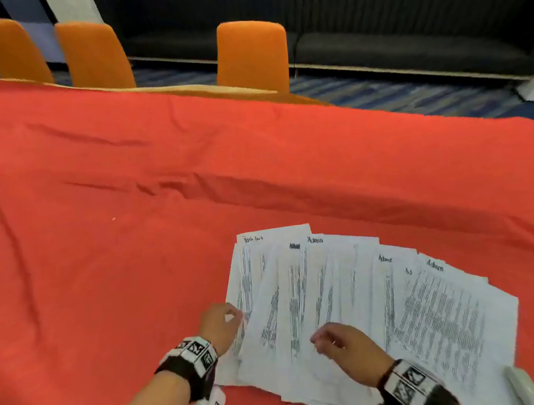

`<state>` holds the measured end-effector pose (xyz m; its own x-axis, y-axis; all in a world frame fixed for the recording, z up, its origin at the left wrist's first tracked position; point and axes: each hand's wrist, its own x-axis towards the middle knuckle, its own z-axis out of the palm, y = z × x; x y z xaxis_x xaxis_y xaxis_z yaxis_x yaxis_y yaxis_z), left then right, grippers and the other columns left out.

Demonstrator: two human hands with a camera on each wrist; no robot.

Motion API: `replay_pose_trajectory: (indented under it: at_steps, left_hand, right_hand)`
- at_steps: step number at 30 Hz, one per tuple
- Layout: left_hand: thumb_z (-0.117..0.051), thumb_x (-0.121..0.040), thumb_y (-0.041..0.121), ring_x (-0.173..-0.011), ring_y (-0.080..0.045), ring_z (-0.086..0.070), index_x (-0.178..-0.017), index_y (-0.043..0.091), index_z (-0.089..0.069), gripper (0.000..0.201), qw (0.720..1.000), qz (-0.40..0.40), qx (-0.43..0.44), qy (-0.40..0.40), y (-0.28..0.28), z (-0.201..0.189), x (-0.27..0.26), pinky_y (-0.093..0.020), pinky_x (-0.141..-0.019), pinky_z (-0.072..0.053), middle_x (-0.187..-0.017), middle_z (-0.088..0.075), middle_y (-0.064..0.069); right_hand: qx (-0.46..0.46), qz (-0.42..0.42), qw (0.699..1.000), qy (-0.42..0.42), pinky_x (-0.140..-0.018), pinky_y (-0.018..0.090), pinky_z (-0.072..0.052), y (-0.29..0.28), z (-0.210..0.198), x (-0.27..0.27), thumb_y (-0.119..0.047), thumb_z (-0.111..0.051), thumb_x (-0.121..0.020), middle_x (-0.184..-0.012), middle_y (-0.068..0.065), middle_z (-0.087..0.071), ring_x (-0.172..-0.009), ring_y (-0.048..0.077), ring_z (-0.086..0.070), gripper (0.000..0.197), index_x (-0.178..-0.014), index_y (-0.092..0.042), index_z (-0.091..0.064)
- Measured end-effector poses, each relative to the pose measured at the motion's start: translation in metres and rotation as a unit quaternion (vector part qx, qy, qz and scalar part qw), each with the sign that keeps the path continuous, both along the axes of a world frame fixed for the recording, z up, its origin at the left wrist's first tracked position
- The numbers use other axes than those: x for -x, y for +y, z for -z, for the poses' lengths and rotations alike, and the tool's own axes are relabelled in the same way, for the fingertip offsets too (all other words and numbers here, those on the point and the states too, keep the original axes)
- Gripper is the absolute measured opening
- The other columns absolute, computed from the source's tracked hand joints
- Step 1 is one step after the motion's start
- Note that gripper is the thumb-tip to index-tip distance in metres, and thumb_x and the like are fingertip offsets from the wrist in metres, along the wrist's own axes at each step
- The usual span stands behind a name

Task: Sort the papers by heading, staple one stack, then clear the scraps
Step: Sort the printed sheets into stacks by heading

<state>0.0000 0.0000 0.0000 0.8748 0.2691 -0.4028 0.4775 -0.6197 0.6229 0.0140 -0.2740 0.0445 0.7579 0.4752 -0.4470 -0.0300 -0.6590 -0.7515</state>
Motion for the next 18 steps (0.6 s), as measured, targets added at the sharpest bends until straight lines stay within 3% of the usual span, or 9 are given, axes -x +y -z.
replay_pose_trajectory:
  at_steps: [1,2,4,6,8,11,14,18]
  left_hand:
    - [-0.059,-0.088,0.015,-0.097,-0.024,-0.062,-0.086,0.021,-0.066,0.009,1.0,-0.028,-0.009,-0.007,0.005,0.006,-0.006,-0.026,-0.084,-0.046,-0.104,-0.067,-0.007]
    - [-0.059,-0.087,0.016,-0.102,-0.029,-0.061,-0.098,0.016,-0.067,0.013,0.998,-0.067,-0.021,0.002,0.008,0.009,-0.011,-0.03,-0.087,-0.048,-0.11,-0.065,-0.011]
    - [-0.059,-0.085,0.015,-0.104,-0.037,-0.06,-0.105,0.004,-0.063,0.023,0.994,-0.103,-0.028,0.021,0.009,0.008,-0.023,-0.036,-0.087,-0.05,-0.11,-0.064,-0.018]
    - [-0.059,-0.087,0.015,-0.105,-0.036,-0.061,-0.112,-0.003,-0.059,0.031,0.991,-0.128,0.007,0.04,0.008,0.013,-0.03,-0.035,-0.084,-0.048,-0.114,-0.064,-0.021]
    - [-0.058,-0.089,0.023,-0.112,-0.034,-0.058,-0.125,0.0,-0.052,0.044,0.985,-0.158,0.037,0.058,0.007,0.016,-0.036,-0.034,-0.091,-0.046,-0.124,-0.059,-0.016]
    - [-0.057,-0.09,0.036,-0.111,-0.034,-0.058,-0.123,0.001,-0.055,0.049,0.985,-0.15,0.052,0.067,0.005,0.023,-0.048,-0.037,-0.093,-0.047,-0.122,-0.062,-0.016]
    - [-0.057,-0.092,0.032,-0.106,-0.035,-0.061,-0.115,-0.001,-0.061,0.04,0.991,-0.124,0.034,0.032,-0.005,0.02,-0.053,-0.038,-0.091,-0.048,-0.117,-0.064,-0.018]
    - [-0.056,-0.092,0.021,-0.094,-0.03,-0.065,-0.104,0.004,-0.068,0.024,0.99,-0.139,0.013,-0.026,-0.006,0.001,-0.053,-0.03,-0.076,-0.049,-0.108,-0.07,-0.015]
  right_hand:
    - [0.009,-0.01,1.0,-0.002,-0.076,0.018,-0.046,0.009,0.009,-0.006,-0.031,-0.052,-0.091,-0.096,-0.006,-0.066,-0.084,0.008,-0.059,0.011,-0.084,-0.037,-0.059]
    - [0.022,-0.016,1.0,-0.003,-0.072,0.014,-0.043,0.016,0.013,-0.011,-0.031,-0.051,-0.092,-0.099,-0.004,-0.066,-0.083,0.006,-0.057,0.012,-0.083,-0.036,-0.057]
    - [0.041,-0.032,0.999,-0.001,-0.068,0.01,-0.04,0.03,0.02,-0.018,-0.029,-0.05,-0.093,-0.096,-0.007,-0.064,-0.078,-0.002,-0.052,0.01,-0.086,-0.031,-0.057]
    - [0.048,-0.038,0.998,0.001,-0.063,0.008,-0.038,0.04,0.029,-0.018,-0.027,-0.049,-0.093,-0.086,-0.014,-0.058,-0.074,-0.005,-0.05,0.009,-0.091,-0.026,-0.058]
    - [0.053,-0.037,0.998,0.005,-0.061,0.008,-0.037,0.045,0.036,-0.019,-0.026,-0.049,-0.093,-0.082,-0.015,-0.055,-0.072,-0.002,-0.05,0.01,-0.093,-0.024,-0.059]
    - [0.052,-0.018,0.998,0.021,-0.061,0.01,-0.037,0.049,0.042,-0.021,-0.023,-0.048,-0.094,-0.079,-0.014,-0.055,-0.072,0.003,-0.051,0.014,-0.097,-0.019,-0.061]
    - [0.063,-0.019,0.997,0.027,-0.061,0.013,-0.038,0.048,0.047,-0.02,-0.022,-0.048,-0.094,-0.077,-0.012,-0.056,-0.069,0.001,-0.05,0.019,-0.102,-0.015,-0.064]
    - [0.051,-0.003,0.998,0.042,-0.07,0.017,-0.042,0.044,0.054,-0.02,-0.022,-0.049,-0.092,-0.1,0.002,-0.067,-0.083,0.011,-0.056,0.015,-0.093,-0.018,-0.063]
